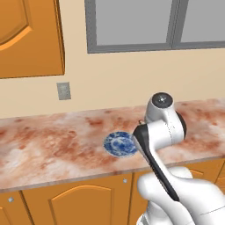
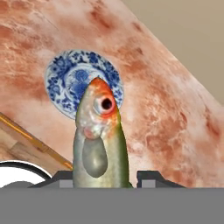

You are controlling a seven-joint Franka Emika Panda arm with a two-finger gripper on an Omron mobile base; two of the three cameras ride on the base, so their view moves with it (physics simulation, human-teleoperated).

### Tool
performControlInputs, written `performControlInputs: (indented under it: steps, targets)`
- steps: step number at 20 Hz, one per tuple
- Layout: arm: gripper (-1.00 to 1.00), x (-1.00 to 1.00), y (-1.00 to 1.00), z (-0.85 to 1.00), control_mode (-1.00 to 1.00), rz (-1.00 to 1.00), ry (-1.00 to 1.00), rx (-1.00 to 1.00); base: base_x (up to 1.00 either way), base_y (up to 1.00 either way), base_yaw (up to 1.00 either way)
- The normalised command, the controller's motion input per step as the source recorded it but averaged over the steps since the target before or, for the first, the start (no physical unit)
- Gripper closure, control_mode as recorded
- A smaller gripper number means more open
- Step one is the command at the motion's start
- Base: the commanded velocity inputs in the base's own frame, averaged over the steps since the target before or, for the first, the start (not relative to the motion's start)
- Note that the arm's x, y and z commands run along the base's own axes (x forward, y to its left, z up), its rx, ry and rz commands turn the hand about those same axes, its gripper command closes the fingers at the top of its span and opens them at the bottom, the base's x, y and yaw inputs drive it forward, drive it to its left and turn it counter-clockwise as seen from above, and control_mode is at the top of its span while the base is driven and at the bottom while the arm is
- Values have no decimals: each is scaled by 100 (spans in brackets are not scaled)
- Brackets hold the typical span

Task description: Place the fish on the counter behind the older fish on the same shelf of the fridge to maintain FIFO order. Close the fridge door when finished.

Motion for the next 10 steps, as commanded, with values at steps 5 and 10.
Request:
performControlInputs:
  steps: [5, 10]
  targets:
    - [100, -12, 0, 0, 100, -2, 0, 0, -64, 0, -17]
    - [100, 0, 0, 0, 100, 0, 0, 0, -75, 0, -51]
